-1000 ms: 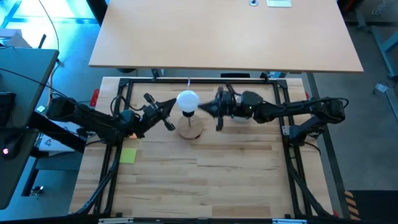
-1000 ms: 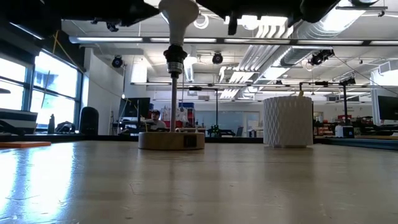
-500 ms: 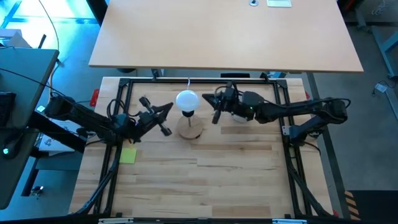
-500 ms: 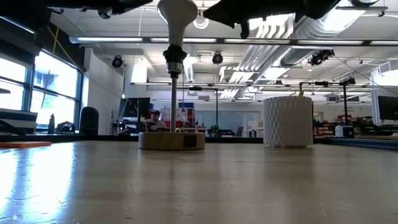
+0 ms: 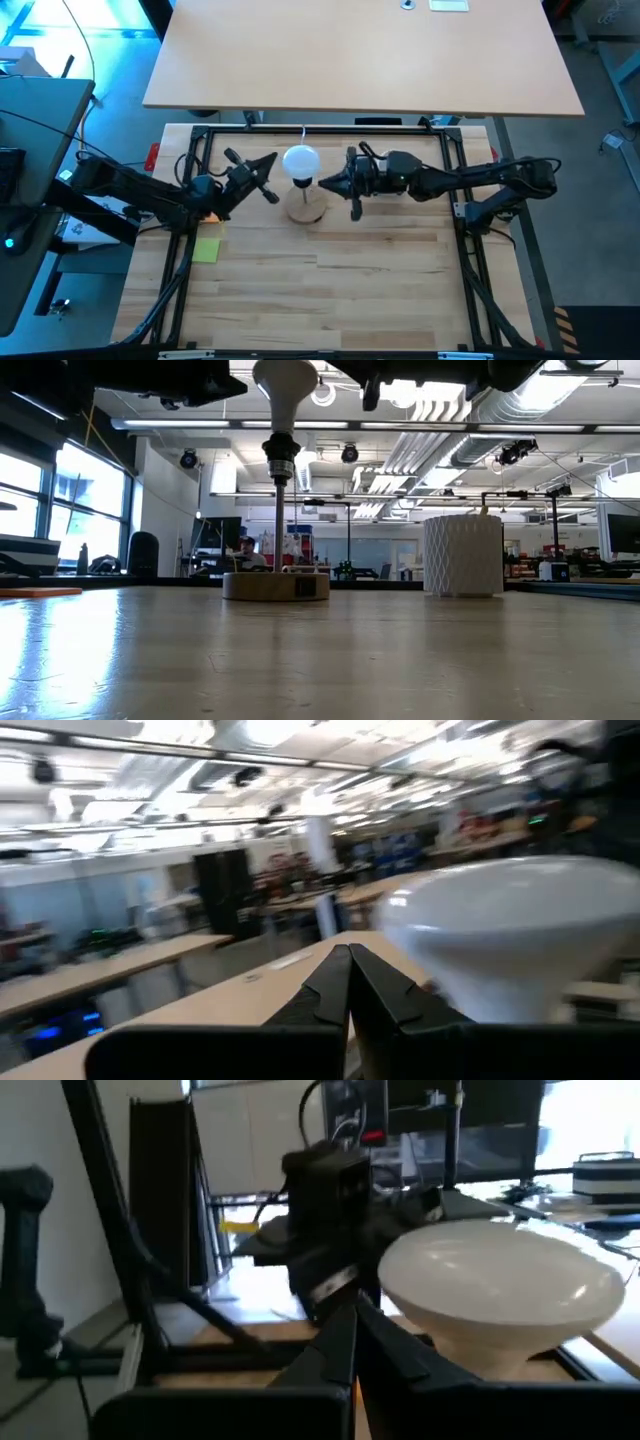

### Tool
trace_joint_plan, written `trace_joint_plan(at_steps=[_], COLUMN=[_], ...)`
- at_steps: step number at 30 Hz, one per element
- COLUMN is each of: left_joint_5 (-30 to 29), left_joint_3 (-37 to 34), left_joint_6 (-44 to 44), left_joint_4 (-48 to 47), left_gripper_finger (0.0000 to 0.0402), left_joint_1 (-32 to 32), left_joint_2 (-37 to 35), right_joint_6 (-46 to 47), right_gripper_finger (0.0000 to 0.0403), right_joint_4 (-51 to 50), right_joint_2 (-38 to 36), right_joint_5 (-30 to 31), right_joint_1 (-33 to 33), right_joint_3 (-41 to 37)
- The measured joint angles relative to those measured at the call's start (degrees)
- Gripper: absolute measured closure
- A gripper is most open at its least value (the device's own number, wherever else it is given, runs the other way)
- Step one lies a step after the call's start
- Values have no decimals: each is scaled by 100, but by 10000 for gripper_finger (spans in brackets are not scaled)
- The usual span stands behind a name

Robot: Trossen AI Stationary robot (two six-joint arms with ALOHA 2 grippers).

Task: Screw lightbulb
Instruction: Insert the lightbulb into the lamp

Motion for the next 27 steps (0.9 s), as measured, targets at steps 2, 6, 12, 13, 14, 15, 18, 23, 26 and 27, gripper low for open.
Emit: trace_joint_plan(at_steps=[2,6,12,13,14,15,18,23,26,27], left_joint_5=[-116,249,1079,1074,1067,1066,999,764,410,355], left_joint_3=[0,0,0,0,0,0,0,-4,1,2], left_joint_6=[164,431,95,44,-15,-79,-372,-647,-526,-482], left_joint_4=[13,12,23,4,-10,-16,7,-401,-310,-328], left_gripper_finger=[401,401,401,401,401,401,401,401,401,401], left_joint_1=[-79,-434,-560,-509,-440,-353,-73,217,248,218], left_joint_2=[-68,-187,-147,-126,-95,-59,18,54,-11,-23], right_joint_6=[-80,-1,343,445,528,575,564,127,-165,-189], right_gripper_finger=[402,402,402,402,402,402,402,402,402,402], right_joint_4=[-24,-91,-22,-31,-19,-22,-22,-18,-27,-34], right_joint_2=[-53,-172,-122,-88,-51,-24,3,-5,-50,-50], right_joint_5=[278,1766,1629,1374,1127,914,392,-84,-191,-103], right_joint_1=[27,-29,-405,-454,-486,-498,-422,-8,82,97], right_joint_3=[0,0,0,0,0,0,0,0,0,0])
